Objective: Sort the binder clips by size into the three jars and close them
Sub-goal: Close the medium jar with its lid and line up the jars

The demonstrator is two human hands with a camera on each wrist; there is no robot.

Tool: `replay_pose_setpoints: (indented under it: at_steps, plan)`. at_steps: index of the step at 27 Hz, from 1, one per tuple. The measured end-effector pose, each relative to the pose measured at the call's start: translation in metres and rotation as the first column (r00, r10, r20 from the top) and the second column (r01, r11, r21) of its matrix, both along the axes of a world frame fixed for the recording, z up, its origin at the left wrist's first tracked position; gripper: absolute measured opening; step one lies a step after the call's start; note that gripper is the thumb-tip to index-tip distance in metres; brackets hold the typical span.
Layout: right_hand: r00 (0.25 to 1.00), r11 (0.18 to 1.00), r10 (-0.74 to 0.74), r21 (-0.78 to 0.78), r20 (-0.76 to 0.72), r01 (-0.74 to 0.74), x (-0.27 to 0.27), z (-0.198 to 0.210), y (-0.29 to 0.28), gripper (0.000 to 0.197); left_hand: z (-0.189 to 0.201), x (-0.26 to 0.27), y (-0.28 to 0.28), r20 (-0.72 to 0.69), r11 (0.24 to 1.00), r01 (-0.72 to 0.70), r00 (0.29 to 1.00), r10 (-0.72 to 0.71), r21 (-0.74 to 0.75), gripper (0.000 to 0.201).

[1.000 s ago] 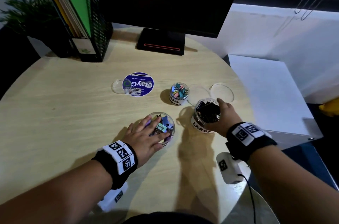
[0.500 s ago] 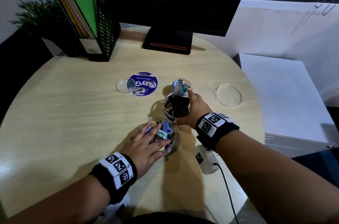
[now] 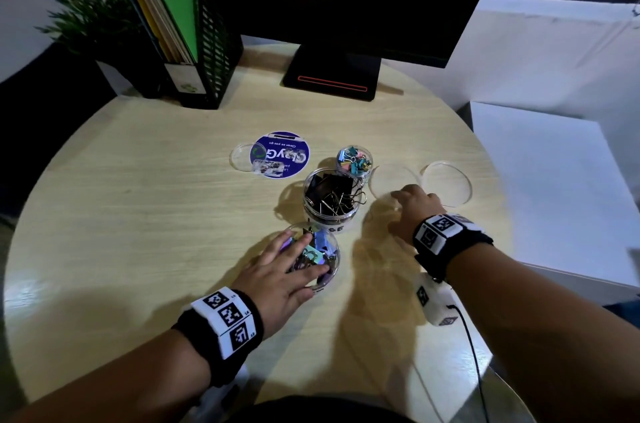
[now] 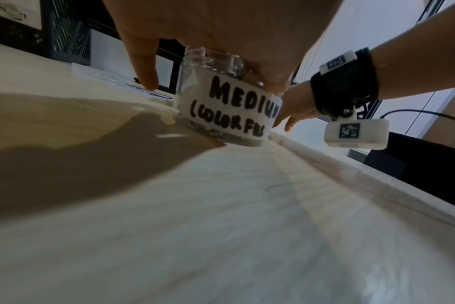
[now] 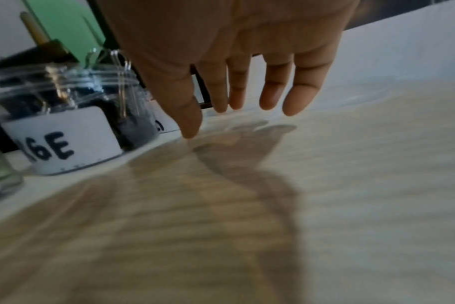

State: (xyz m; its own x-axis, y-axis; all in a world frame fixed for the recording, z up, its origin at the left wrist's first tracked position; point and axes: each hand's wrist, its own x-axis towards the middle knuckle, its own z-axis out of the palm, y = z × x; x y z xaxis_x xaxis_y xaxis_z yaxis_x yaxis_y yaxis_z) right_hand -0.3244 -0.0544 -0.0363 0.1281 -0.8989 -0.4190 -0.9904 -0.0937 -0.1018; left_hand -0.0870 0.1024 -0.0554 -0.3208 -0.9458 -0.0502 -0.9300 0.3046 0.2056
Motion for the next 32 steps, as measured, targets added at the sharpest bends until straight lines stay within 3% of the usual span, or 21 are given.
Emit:
replay_pose_setpoints:
  at_steps: [6,10,13,17,22,25,28,32]
  plan:
    - [0.999,0.999,0.021,-0.034,-0.036,-0.022,0.006,0.002,0.016,0.036,-0.002,0.000,0.003,-0.040,0.999,-0.038,0.998,0.039,0.008,0.042]
    - [0.990,0.997,0.061,-0.033,-0.130,-0.066,0.010,0.009,0.035,0.058,-0.007,0.006,0.009,-0.129,0.999,-0.030,0.991,0.035,0.040,0.043]
    - [0.998,1.000,0.020,0.009,-0.053,-0.020,0.015,0.014,0.039,0.062,-0.010,0.015,0.016,-0.118,0.999,-0.027,0.992,0.031,0.035,0.045]
    - [0.998,0.998,0.029,0.063,-0.059,-0.025,0.023,0.013,0.044,0.088,-0.006,0.022,0.024,-0.105,0.997,-0.035,0.994,0.042,0.068,0.047]
    - [0.991,0.995,-0.005,0.103,-0.134,0.019,0.034,0.007,0.065,0.087,-0.002,0.029,0.025,-0.060,0.982,-0.009,0.998,0.021,0.187,0.058]
    - [0.990,0.989,-0.006,0.143,-0.143,0.027,0.038,0.003,0.079,0.096,0.006,0.034,0.018,-0.032,0.970,0.031,0.999,-0.024,0.243,0.049]
    - [0.985,0.978,-0.024,0.200,-0.172,0.058,0.041,0.005,0.088,0.110,0.017,0.037,0.012,-0.083,0.978,0.028,0.996,-0.011,0.207,0.078]
    - [0.972,0.957,-0.028,0.274,-0.231,0.093,0.041,0.010,0.102,0.121,0.033,0.043,0.002,-0.154,0.964,-0.118,0.975,0.158,0.238,0.113]
